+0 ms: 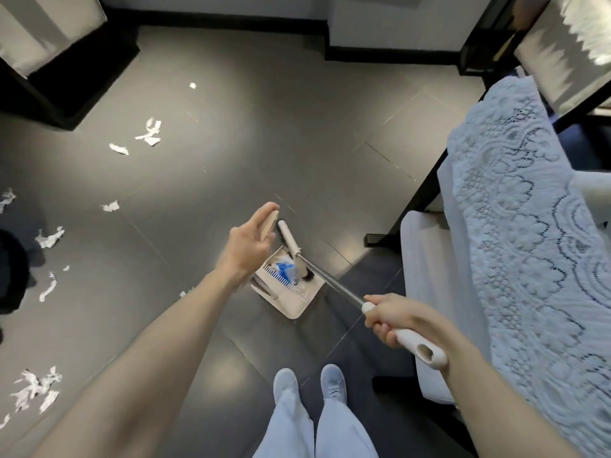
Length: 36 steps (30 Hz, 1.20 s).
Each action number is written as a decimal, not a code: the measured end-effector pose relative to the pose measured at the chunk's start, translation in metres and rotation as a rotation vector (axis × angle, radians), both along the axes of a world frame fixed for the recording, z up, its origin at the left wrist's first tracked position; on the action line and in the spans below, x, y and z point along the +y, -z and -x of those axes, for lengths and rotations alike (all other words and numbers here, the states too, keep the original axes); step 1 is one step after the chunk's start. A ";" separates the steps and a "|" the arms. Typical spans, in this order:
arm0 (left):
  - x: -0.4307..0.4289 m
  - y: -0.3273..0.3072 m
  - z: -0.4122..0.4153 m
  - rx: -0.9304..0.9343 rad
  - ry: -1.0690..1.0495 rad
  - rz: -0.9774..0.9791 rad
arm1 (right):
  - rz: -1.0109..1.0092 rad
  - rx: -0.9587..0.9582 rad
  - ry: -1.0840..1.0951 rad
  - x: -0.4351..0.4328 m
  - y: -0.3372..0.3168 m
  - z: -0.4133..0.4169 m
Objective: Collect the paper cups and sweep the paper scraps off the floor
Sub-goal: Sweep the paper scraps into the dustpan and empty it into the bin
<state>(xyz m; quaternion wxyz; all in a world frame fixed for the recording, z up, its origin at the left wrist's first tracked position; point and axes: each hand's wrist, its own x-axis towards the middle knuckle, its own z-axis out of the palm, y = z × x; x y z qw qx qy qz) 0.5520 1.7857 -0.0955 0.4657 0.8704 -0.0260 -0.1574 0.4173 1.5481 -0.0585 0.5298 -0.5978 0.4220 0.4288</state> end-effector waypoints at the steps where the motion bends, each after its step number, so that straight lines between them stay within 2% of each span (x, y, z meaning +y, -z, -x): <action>1: 0.007 -0.001 0.009 -0.011 -0.046 0.000 | -0.010 -0.001 -0.034 0.001 -0.009 -0.005; 8: 0.058 -0.015 0.096 -0.128 -0.413 0.028 | 0.028 -0.076 -0.411 0.007 -0.072 -0.022; 13: 0.091 -0.020 0.153 -0.133 -0.625 0.009 | 0.007 -0.146 -0.602 0.029 -0.091 -0.030; 20: 0.142 -0.022 0.224 -0.113 -0.846 0.026 | -0.055 -0.183 -0.699 0.096 -0.097 -0.049; 25: 0.194 -0.014 0.249 -0.071 -0.977 -0.003 | 0.018 -0.275 -0.888 0.168 -0.071 -0.058; 30: 0.251 -0.001 0.247 0.005 -0.985 -0.051 | 0.188 -0.447 -1.284 0.243 -0.018 -0.066; 34: 0.298 0.006 0.223 0.008 -0.981 -0.061 | 0.271 -0.411 -1.454 0.287 0.022 -0.069; 36: 0.320 0.008 0.211 0.029 -0.953 -0.078 | 0.264 -0.312 -1.501 0.297 0.039 -0.064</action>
